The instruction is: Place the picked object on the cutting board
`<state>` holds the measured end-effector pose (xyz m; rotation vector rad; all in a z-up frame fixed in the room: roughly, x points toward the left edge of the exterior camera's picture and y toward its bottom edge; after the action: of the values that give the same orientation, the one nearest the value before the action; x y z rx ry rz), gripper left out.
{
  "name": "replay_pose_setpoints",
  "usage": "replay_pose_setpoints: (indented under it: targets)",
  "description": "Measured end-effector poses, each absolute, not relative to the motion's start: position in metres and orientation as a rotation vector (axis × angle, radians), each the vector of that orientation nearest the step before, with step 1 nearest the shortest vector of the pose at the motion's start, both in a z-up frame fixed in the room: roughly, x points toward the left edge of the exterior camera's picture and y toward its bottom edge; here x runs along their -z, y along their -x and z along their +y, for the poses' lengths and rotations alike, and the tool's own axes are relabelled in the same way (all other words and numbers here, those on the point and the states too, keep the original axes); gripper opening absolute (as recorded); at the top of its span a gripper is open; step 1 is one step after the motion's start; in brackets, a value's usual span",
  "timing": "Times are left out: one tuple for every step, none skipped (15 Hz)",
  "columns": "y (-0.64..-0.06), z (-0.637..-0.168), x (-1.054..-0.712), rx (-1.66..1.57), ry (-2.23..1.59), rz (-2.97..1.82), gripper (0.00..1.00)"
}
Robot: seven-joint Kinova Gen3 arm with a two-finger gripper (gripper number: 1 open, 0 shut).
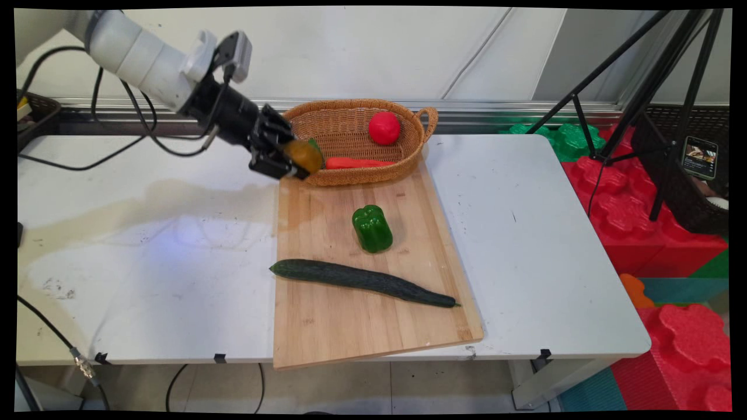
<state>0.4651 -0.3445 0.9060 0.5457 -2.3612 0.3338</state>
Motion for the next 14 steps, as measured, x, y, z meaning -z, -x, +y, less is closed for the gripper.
replay_pose_setpoints:
  targets:
    - [-0.462, -0.341, -0.900, -0.312, -0.537, -2.369, 0.00]
    - [-0.458, -0.338, -0.893, -0.292, -0.533, -2.378, 0.00]
    - [-0.456, -0.337, -0.886, -0.283, -0.533, -2.386, 0.00]
    - [-0.453, -0.335, -0.878, -0.275, -0.537, -2.397, 0.00]
    - [-0.450, -0.335, -0.870, -0.269, -0.542, -2.407, 0.00]
    - [-0.447, -0.335, -0.861, -0.261, -0.544, -2.420, 0.00]
    - [-0.444, -0.336, -0.854, -0.255, -0.547, -2.429, 0.00]
    - [-0.442, -0.337, -0.849, -0.251, -0.548, -2.435, 0.00]
    - [-0.438, -0.339, -0.842, -0.246, -0.552, -2.443, 0.00]
    - [-0.434, -0.342, -0.834, -0.240, -0.557, -2.451, 0.00]
    - [-0.430, -0.345, -0.827, -0.231, -0.564, -2.458, 0.00]
    - [-0.426, -0.347, -0.820, -0.221, -0.571, -2.463, 0.00]
    - [-0.422, -0.348, -0.813, -0.208, -0.579, -2.469, 0.00]
    - [-0.419, -0.350, -0.806, -0.196, -0.586, -2.475, 0.00]
